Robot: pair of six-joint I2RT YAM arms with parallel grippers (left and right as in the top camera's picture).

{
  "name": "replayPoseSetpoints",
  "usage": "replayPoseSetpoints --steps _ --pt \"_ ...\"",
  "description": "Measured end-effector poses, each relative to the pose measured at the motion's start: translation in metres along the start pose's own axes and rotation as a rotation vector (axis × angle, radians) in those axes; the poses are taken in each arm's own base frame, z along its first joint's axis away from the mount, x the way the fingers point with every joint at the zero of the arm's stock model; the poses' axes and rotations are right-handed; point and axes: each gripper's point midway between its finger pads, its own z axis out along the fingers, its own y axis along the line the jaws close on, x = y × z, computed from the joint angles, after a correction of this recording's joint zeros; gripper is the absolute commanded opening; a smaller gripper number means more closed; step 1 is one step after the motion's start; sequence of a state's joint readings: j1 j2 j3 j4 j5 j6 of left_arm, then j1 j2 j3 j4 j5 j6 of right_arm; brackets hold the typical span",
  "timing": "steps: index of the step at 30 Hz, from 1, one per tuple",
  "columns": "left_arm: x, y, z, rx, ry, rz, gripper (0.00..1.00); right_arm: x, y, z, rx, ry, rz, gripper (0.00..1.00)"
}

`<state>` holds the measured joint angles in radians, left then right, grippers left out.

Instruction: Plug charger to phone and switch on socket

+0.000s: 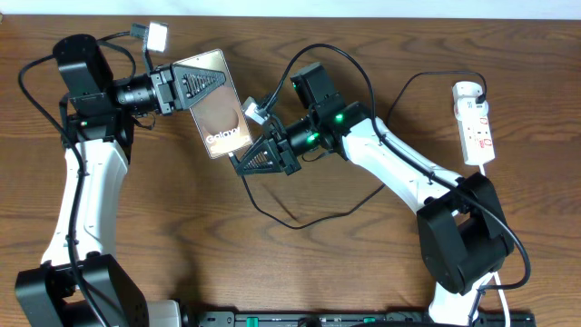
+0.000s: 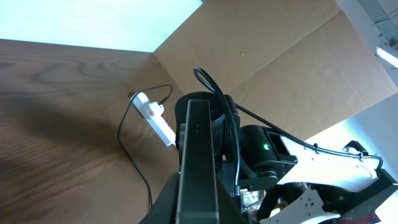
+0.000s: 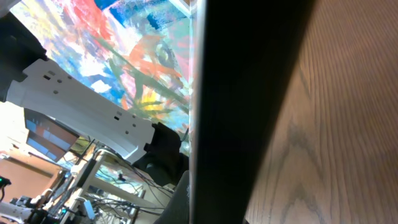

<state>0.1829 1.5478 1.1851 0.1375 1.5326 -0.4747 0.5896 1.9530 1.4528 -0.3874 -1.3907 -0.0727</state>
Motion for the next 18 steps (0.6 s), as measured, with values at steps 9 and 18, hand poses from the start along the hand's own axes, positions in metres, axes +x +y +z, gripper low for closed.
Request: replayPoseSetpoints --steps 9,18 --pt "0.0000 0.0000 0.0000 0.000 0.000 0.000 0.07 0.0002 -0.0036 -0.0013 0.020 0.000 0.003 0.01" --pt "-0.0006 -0.0007 0.0004 0.002 0.000 0.010 0.08 0.0005 -0.0049 -0.0024 0.026 -0.001 0.009 0.01"
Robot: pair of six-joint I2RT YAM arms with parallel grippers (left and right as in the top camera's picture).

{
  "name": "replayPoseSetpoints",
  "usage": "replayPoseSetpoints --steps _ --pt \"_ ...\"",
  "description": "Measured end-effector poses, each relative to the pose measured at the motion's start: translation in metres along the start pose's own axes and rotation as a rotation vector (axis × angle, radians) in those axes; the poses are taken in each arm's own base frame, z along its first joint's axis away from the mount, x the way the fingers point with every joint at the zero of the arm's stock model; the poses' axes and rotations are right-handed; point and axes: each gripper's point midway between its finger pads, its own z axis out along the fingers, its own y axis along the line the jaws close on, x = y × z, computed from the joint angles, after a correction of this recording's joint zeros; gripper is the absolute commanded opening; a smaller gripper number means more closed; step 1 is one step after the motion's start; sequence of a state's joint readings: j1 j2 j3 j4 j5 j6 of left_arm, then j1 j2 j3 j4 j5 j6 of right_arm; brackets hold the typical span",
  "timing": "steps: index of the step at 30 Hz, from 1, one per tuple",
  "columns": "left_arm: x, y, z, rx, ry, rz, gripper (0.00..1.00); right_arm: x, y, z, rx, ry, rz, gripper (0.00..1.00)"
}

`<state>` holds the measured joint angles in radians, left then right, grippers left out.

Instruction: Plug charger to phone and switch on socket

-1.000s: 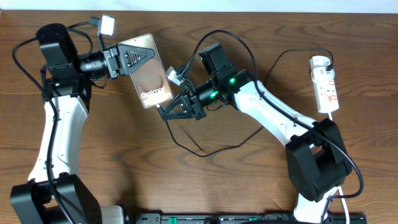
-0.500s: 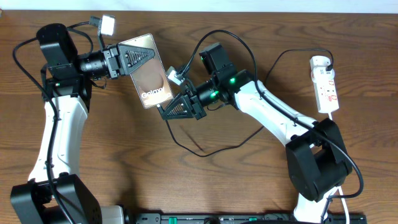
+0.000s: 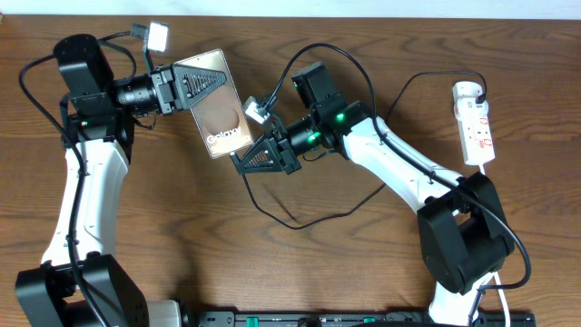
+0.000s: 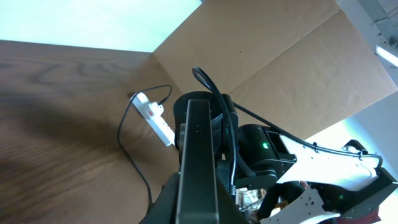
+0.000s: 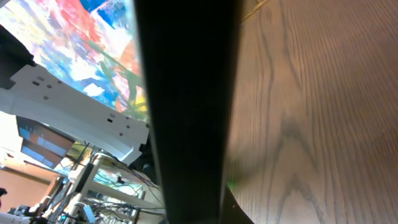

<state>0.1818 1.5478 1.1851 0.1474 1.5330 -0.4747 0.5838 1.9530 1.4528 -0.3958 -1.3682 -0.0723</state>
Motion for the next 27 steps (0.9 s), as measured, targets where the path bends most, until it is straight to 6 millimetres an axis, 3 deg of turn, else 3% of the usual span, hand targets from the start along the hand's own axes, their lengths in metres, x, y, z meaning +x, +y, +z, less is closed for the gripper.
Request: replayPoseSetpoints --steps 27 --pt "-0.0020 -0.0005 -0.0031 0.001 -0.005 0.017 0.08 -0.0019 0.0085 -0.0098 -0.059 -0.021 -0.015 0.01"
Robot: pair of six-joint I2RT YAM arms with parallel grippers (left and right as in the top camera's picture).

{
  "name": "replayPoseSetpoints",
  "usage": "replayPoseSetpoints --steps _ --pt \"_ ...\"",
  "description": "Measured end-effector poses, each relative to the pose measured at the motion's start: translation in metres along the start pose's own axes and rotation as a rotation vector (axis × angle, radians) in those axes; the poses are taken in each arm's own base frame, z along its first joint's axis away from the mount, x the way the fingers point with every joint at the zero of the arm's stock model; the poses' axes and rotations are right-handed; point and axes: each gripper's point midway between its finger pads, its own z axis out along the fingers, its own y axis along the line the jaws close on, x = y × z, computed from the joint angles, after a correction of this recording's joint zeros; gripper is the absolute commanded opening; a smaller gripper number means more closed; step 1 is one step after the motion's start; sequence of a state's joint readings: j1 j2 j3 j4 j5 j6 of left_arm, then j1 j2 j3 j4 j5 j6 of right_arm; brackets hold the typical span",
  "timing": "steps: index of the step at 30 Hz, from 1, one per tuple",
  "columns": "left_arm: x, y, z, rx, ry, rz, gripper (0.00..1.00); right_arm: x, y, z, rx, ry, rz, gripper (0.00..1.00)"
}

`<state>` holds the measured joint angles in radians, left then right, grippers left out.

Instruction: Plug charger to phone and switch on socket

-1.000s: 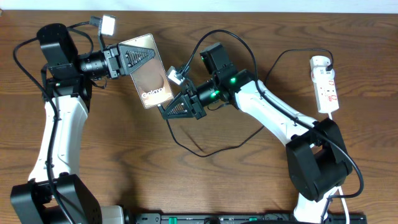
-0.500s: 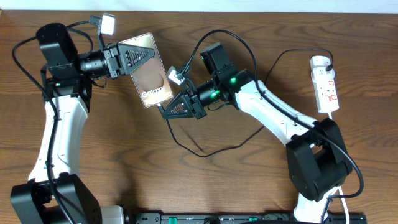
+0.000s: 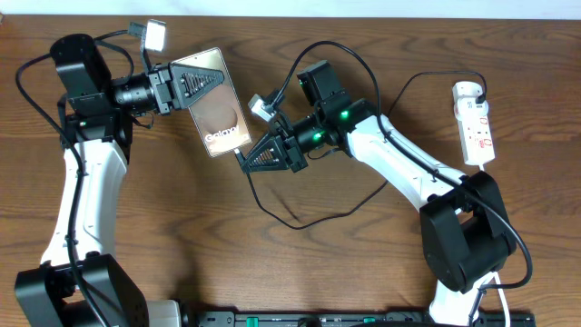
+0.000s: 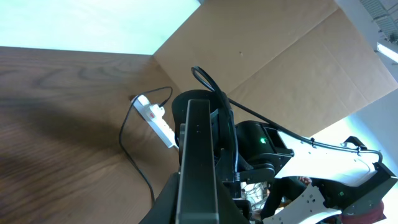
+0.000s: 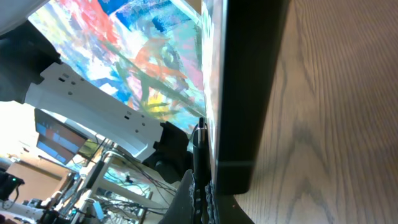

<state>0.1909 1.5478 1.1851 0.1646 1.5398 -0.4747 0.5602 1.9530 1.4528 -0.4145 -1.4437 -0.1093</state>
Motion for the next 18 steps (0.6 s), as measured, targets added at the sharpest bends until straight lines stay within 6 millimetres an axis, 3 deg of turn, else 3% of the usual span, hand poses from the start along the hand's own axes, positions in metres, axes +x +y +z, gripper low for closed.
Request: replayPoseSetpoints --steps 18 --pt "-0.0001 0.0000 0.0000 0.000 0.000 -0.027 0.07 0.0021 0.0028 0.0069 -0.011 0.012 -0.033 0.01"
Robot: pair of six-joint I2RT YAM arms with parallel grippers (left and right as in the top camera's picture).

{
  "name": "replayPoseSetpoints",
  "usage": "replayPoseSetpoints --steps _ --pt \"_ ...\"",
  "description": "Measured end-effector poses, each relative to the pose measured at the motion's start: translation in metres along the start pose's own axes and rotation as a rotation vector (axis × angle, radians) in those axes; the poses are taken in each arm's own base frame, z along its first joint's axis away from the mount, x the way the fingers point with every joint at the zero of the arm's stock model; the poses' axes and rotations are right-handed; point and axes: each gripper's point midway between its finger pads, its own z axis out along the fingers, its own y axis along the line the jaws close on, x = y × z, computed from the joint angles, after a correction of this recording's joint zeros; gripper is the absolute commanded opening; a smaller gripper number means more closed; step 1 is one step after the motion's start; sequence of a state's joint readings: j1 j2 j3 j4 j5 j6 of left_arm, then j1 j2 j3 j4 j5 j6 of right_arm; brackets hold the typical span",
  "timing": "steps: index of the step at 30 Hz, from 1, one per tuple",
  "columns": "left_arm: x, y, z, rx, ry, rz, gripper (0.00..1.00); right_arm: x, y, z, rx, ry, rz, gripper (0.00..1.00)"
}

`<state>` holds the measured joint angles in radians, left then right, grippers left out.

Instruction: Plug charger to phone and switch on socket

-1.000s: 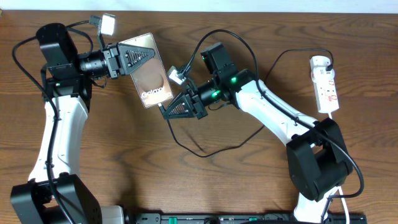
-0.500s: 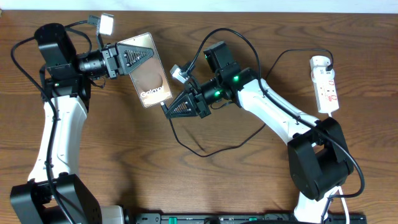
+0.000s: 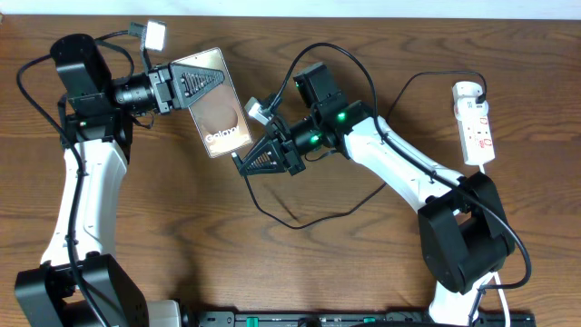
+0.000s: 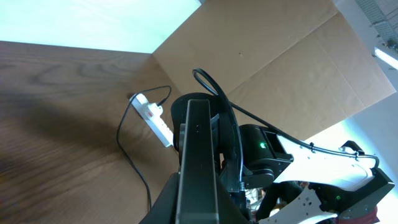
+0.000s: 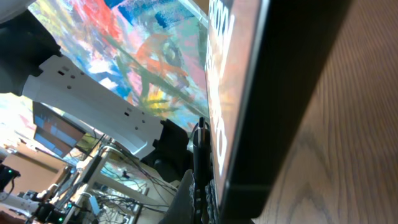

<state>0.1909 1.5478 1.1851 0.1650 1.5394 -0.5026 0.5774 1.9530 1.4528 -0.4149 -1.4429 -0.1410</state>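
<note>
The phone [image 3: 222,123], its screen lit with a Galaxy logo, is held tilted above the table with my left gripper [image 3: 207,89] shut on its upper part. In the left wrist view the phone [image 4: 198,149] shows edge-on between the fingers. My right gripper [image 3: 243,161] sits at the phone's lower edge, shut on the thin black charger plug [image 5: 199,155]. That plug lies right beside the phone's dark edge [image 5: 292,81]; whether it is seated is hidden. The white power strip [image 3: 474,123] lies at the far right, its switch too small to read.
The black charger cable [image 3: 300,218] loops across the table's middle below the right arm. Another cable arcs from the right wrist toward the power strip [image 4: 155,118]. A black rail [image 3: 363,318] runs along the front edge. Both arm bases stand near the front.
My right gripper has shifted slightly left, back under the phone's lower edge, and the phone's edge fills more of the right wrist view. The left gripper and phone have not moved.
My left gripper held the phone tilted throughout. My right gripper held the plug at the phone's lower edge in the two oldest moments, then stood a little to the right of it, and now it is close under that edge again.
</note>
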Motion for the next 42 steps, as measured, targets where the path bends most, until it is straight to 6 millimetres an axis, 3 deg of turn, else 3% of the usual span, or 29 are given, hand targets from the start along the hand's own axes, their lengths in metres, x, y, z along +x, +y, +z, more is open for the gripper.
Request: replayPoseSetpoints --steps 42 --pt "0.0017 -0.0027 0.0063 0.010 0.012 -0.011 0.07 -0.0010 -0.0032 -0.0034 0.016 -0.005 -0.005 0.01"
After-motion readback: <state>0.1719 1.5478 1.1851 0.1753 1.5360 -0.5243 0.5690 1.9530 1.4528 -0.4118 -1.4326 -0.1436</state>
